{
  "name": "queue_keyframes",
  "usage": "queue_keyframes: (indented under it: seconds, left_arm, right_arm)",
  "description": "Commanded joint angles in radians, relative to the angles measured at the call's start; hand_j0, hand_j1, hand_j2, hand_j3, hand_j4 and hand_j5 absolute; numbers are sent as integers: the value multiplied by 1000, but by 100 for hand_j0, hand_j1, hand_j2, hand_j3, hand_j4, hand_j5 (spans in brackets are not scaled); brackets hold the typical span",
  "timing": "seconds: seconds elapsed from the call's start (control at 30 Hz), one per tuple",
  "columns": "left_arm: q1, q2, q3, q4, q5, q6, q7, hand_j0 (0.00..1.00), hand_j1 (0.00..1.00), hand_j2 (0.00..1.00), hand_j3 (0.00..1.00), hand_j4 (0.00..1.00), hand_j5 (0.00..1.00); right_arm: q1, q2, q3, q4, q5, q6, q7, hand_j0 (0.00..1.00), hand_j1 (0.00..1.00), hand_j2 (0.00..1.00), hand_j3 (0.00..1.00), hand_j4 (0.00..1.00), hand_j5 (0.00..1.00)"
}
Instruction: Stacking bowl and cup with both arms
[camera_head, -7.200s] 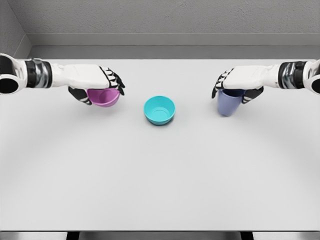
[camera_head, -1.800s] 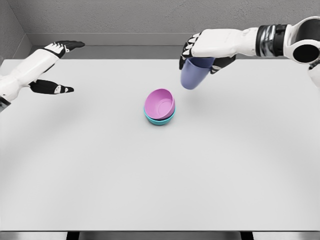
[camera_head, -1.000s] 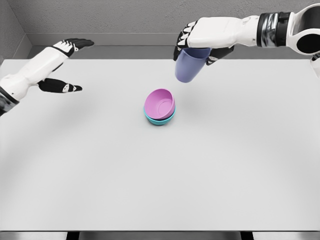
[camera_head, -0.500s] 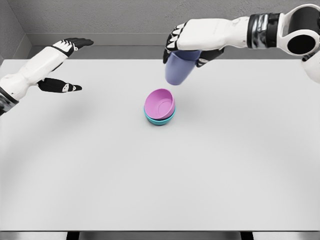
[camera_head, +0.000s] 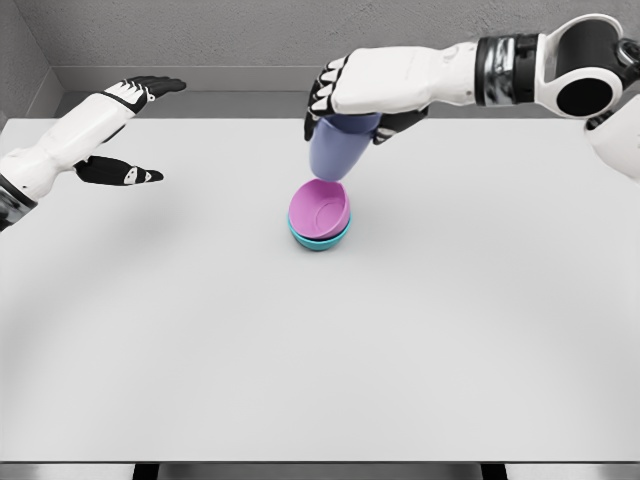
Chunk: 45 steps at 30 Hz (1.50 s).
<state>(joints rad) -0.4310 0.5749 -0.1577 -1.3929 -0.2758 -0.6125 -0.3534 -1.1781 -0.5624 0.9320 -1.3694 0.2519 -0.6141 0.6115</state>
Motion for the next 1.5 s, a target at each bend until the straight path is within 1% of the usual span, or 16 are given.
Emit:
queue_keyframes:
  seconds: [0.0, 0.13, 0.23, 0.3, 0.47, 0.6, 0.87, 1.03, 1.07, 1.13, 1.23, 1.27, 1.33, 1.47]
  left_arm:
    - [0, 0, 0, 0, 7, 2, 1, 100, 100, 100, 100, 100, 100]
    - [0, -1, 0, 0, 7, 2, 1, 100, 100, 100, 100, 100, 100]
    - [0, -3, 0, 0, 7, 2, 1, 100, 100, 100, 100, 100, 100]
    - [0, -3, 0, 0, 7, 2, 1, 100, 100, 100, 100, 100, 100]
    - [0, -3, -2, -3, 7, 2, 1, 100, 100, 100, 100, 100, 100]
    - [0, -3, -2, -3, 7, 2, 1, 100, 100, 100, 100, 100, 100]
    - [-2, -4, -3, -2, 7, 2, 1, 100, 100, 100, 100, 100, 100]
    - [-2, -6, -3, -5, 7, 2, 1, 100, 100, 100, 100, 100, 100]
    - [-2, -6, -3, -6, 7, 2, 1, 100, 100, 100, 100, 100, 100]
    - [-2, -10, -3, -8, 7, 2, 1, 100, 100, 100, 100, 100, 100]
    - [-2, -10, -3, -8, 7, 2, 1, 100, 100, 100, 100, 100, 100]
    - [-2, -10, -3, -8, 7, 2, 1, 100, 100, 100, 100, 100, 100]
    - [-2, -10, -3, -8, 7, 2, 1, 100, 100, 100, 100, 100, 100]
    - [-2, -10, -3, -6, 7, 2, 1, 100, 100, 100, 100, 100, 100]
  right_arm:
    - [0, -1, 1, -19, -6, 3, -1, 68, 68, 68, 68, 68, 68]
    - [3, -5, 10, -42, -11, 3, -1, 68, 68, 68, 68, 68, 68]
    - [3, -7, 16, -43, -11, 3, -1, 69, 69, 69, 69, 69, 69]
    - [3, -11, 16, -76, -13, 3, -1, 69, 69, 69, 69, 69, 69]
    - [9, -16, 25, -79, -13, 3, -1, 69, 69, 69, 69, 69, 69]
    - [9, -16, 33, -99, -13, 3, -1, 69, 69, 69, 69, 69, 69]
    - [21, -16, 45, -99, -11, 3, -1, 70, 70, 70, 70, 70, 70]
    - [25, -16, 45, -97, -10, 3, -1, 72, 72, 72, 72, 72, 72]
    - [26, -16, 45, -97, -10, 3, -1, 73, 73, 73, 73, 73, 73]
    - [26, -16, 44, -96, -6, 3, -1, 80, 80, 80, 80, 80, 80]
    - [26, -16, 42, -94, -2, 3, -1, 94, 94, 94, 94, 94, 94]
    - [26, -16, 42, -96, -2, 3, -1, 96, 96, 96, 96, 96, 96]
    - [26, -17, 42, -96, -2, 3, -1, 99, 99, 99, 99, 99, 99]
    - [26, -17, 41, -96, -2, 3, -1, 100, 100, 100, 100, 100, 100]
